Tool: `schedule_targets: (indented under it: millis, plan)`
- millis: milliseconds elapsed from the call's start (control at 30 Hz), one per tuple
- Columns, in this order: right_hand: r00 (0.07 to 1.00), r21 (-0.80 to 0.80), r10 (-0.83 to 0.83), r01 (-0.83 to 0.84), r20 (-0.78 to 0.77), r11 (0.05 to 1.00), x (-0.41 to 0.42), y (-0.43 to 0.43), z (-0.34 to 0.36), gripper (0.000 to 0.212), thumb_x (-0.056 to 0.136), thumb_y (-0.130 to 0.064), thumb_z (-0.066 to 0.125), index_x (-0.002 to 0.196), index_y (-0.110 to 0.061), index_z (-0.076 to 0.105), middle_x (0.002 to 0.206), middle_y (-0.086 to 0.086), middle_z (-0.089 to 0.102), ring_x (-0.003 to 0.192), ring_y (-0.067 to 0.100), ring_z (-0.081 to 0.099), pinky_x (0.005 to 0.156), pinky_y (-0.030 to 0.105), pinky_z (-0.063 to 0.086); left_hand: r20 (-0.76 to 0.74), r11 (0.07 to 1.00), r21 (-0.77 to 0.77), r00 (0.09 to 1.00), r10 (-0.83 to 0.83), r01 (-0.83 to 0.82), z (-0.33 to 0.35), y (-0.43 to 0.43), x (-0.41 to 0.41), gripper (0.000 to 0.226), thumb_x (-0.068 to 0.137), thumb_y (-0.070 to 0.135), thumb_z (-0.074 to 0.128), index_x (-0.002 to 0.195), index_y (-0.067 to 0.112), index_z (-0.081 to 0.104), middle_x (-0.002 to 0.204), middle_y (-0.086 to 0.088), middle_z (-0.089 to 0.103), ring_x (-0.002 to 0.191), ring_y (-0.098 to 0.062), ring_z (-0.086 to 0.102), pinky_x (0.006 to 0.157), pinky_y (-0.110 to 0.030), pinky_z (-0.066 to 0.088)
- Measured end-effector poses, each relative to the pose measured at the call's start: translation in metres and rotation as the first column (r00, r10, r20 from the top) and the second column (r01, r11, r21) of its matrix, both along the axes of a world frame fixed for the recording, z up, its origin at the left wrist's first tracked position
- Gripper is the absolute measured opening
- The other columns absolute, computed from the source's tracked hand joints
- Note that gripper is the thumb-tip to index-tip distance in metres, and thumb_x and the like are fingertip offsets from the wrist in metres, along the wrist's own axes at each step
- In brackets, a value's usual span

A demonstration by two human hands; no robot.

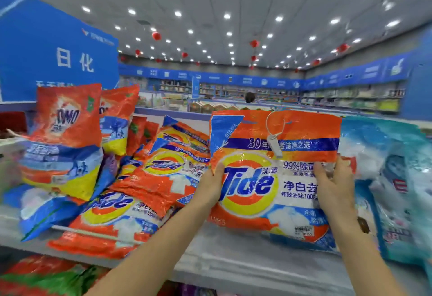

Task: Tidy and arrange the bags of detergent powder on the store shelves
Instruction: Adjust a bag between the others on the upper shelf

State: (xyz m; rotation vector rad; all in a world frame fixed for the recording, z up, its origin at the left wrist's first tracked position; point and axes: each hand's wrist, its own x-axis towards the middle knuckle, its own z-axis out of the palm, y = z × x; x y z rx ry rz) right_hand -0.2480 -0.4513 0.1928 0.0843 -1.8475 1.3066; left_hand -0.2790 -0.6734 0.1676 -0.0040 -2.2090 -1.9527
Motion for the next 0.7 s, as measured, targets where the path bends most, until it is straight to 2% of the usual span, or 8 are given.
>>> schedule_targets:
  millis: [67, 133, 233, 367, 467, 533, 633, 700]
  plan:
    - [0.999, 0.007, -0.038, 0.038, 0.007, 0.999, -0.006, -0.013, -0.005, 0.006, 0.096, -0.017, 0.049, 0.095, -0.015, 0.054, 0.089, 0.002, 0.066, 0.082, 0.023, 0.063, 0.073, 0.043, 0.052, 0.009, 0.999, -0.045, 1.000, 0.007, -0.007, 0.002, -0.009, -0.007, 0.035, 0.100, 0.043, 0.032, 0.106, 0.016, 0.054, 0.102, 0.002, 0.059, 0.095, -0.016, 0.056, 0.082, -0.026, 0.039]
    - [0.996, 0.022, -0.088, 0.087, 0.026, 0.996, -0.013, -0.026, -0.015, 0.006, 0.096, -0.016, 0.048, 0.096, -0.014, 0.054, 0.089, 0.002, 0.065, 0.082, 0.024, 0.061, 0.074, 0.042, 0.049, 0.020, 0.994, -0.110, 0.999, 0.030, -0.028, -0.002, -0.021, -0.018, 0.046, 0.101, 0.042, 0.033, 0.110, 0.006, 0.059, 0.109, -0.006, 0.062, 0.104, -0.026, 0.057, 0.086, -0.031, 0.041]
    - [0.985, 0.012, -0.166, 0.165, 0.055, 0.986, -0.024, -0.047, -0.029, 0.012, 0.095, -0.017, 0.048, 0.103, -0.010, 0.054, 0.093, 0.005, 0.064, 0.087, 0.028, 0.058, 0.076, 0.040, 0.045, -0.007, 0.990, -0.136, 0.999, 0.035, -0.036, -0.012, -0.035, -0.030, 0.052, 0.100, 0.044, 0.031, 0.108, 0.003, 0.061, 0.111, -0.014, 0.064, 0.100, -0.029, 0.059, 0.088, -0.037, 0.044]
    - [0.971, -0.002, -0.238, 0.238, 0.019, 0.971, -0.032, -0.068, -0.030, 0.009, 0.096, -0.015, 0.047, 0.091, -0.008, 0.051, 0.071, -0.002, 0.054, 0.065, 0.016, 0.049, 0.059, 0.031, 0.038, -0.091, 0.996, -0.051, 0.993, 0.071, -0.076, -0.014, -0.045, -0.038, 0.048, 0.101, 0.041, 0.032, 0.098, 0.002, 0.062, 0.101, -0.013, 0.065, 0.091, -0.026, 0.061, 0.082, -0.038, 0.048]
    - [0.979, -0.042, -0.204, 0.204, -0.003, 0.978, -0.041, -0.084, -0.030, 0.009, 0.096, -0.013, 0.048, 0.088, -0.010, 0.048, 0.069, -0.001, 0.053, 0.061, 0.015, 0.047, 0.058, 0.031, 0.037, -0.167, 0.979, -0.070, 0.970, 0.179, -0.193, -0.009, -0.053, -0.035, 0.039, 0.102, 0.034, 0.033, 0.089, 0.005, 0.054, 0.084, -0.003, 0.056, 0.075, -0.015, 0.049, 0.063, -0.023, 0.034]
    - [0.980, -0.053, -0.195, 0.197, 0.033, 0.979, -0.052, -0.092, -0.035, 0.009, 0.097, -0.014, 0.047, 0.089, -0.010, 0.047, 0.070, -0.004, 0.052, 0.063, 0.014, 0.046, 0.057, 0.029, 0.037, -0.200, 0.961, -0.093, 0.951, 0.238, -0.260, -0.007, -0.057, -0.033, 0.033, 0.102, 0.031, 0.033, 0.086, 0.007, 0.049, 0.073, 0.006, 0.043, 0.074, -0.016, 0.043, 0.056, -0.024, 0.023]
    - [0.963, 0.006, -0.256, 0.257, 0.081, 0.967, -0.066, -0.094, -0.042, 0.012, 0.099, -0.018, 0.044, 0.092, -0.010, 0.048, 0.068, -0.007, 0.048, 0.063, 0.014, 0.044, 0.055, 0.034, 0.029, -0.202, 0.954, -0.117, 0.947, 0.251, -0.277, -0.008, -0.053, -0.034, 0.031, 0.102, 0.028, 0.035, 0.083, 0.007, 0.047, 0.073, 0.004, 0.043, 0.085, -0.024, 0.048, 0.063, -0.026, 0.023]
    - [0.960, 0.030, -0.271, 0.270, 0.072, 0.962, -0.073, -0.091, -0.042, 0.016, 0.099, -0.019, 0.043, 0.087, -0.010, 0.047, 0.068, -0.008, 0.046, 0.062, 0.012, 0.042, 0.055, 0.033, 0.027, -0.207, 0.949, -0.108, 0.940, 0.271, -0.297, -0.010, -0.046, -0.034, 0.030, 0.102, 0.028, 0.034, 0.092, 0.006, 0.051, 0.089, -0.005, 0.055, 0.098, -0.030, 0.053, 0.072, -0.030, 0.030]
